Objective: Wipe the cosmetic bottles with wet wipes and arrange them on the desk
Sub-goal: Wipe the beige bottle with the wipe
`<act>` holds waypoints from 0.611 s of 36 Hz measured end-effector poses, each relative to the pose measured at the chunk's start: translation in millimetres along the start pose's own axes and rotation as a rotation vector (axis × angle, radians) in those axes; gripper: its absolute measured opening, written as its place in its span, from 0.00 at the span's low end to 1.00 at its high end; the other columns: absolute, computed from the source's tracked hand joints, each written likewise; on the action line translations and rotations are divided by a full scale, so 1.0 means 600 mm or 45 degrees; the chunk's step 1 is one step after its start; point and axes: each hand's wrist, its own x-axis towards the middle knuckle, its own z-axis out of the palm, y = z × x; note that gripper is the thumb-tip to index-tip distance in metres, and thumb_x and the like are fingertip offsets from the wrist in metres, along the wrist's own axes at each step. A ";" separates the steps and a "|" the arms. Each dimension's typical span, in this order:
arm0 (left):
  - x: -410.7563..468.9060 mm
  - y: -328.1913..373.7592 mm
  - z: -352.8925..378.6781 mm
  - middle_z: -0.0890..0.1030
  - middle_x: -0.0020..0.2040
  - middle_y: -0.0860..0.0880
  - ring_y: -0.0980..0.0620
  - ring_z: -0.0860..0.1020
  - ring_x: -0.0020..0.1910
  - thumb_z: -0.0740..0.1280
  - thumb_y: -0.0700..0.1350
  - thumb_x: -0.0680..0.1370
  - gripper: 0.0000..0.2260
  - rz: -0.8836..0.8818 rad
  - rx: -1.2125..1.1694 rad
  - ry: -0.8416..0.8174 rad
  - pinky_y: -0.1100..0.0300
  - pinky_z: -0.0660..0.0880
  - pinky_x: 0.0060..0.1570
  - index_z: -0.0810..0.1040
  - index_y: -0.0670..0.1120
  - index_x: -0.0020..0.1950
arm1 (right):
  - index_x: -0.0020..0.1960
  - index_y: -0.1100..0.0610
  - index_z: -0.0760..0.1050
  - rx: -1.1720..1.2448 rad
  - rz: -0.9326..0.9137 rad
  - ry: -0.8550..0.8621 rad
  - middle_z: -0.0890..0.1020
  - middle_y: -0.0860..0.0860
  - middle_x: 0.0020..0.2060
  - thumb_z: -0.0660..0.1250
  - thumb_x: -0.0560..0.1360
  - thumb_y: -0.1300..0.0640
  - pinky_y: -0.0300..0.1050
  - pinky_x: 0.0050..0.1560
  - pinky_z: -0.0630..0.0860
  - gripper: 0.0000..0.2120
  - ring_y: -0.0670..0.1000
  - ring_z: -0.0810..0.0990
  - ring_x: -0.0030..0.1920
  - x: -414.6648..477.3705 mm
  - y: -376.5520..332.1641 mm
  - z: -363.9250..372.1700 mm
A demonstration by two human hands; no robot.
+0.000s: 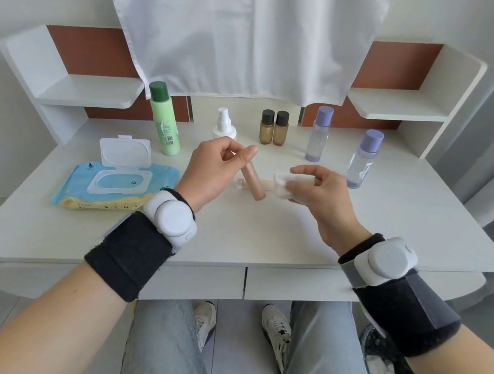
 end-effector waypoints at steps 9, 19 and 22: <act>-0.022 0.010 0.028 0.75 0.27 0.55 0.58 0.72 0.27 0.67 0.48 0.78 0.12 -0.158 -0.223 -0.236 0.71 0.67 0.29 0.79 0.39 0.45 | 0.50 0.52 0.83 -0.106 -0.090 -0.026 0.85 0.45 0.46 0.64 0.78 0.61 0.36 0.50 0.75 0.10 0.47 0.82 0.50 -0.002 -0.010 0.027; -0.032 -0.016 0.049 0.79 0.31 0.50 0.55 0.76 0.31 0.67 0.52 0.78 0.13 -0.290 -0.267 0.030 0.61 0.71 0.36 0.79 0.43 0.42 | 0.59 0.49 0.79 -0.378 -0.343 -0.397 0.84 0.47 0.53 0.54 0.85 0.52 0.38 0.59 0.75 0.15 0.41 0.81 0.55 -0.025 0.002 0.036; -0.035 -0.016 0.058 0.81 0.34 0.49 0.55 0.77 0.32 0.67 0.52 0.78 0.14 -0.300 -0.303 0.067 0.60 0.73 0.36 0.79 0.40 0.45 | 0.60 0.50 0.81 -0.693 -0.688 -0.183 0.85 0.49 0.52 0.61 0.80 0.63 0.41 0.54 0.76 0.15 0.50 0.81 0.50 -0.018 0.014 0.035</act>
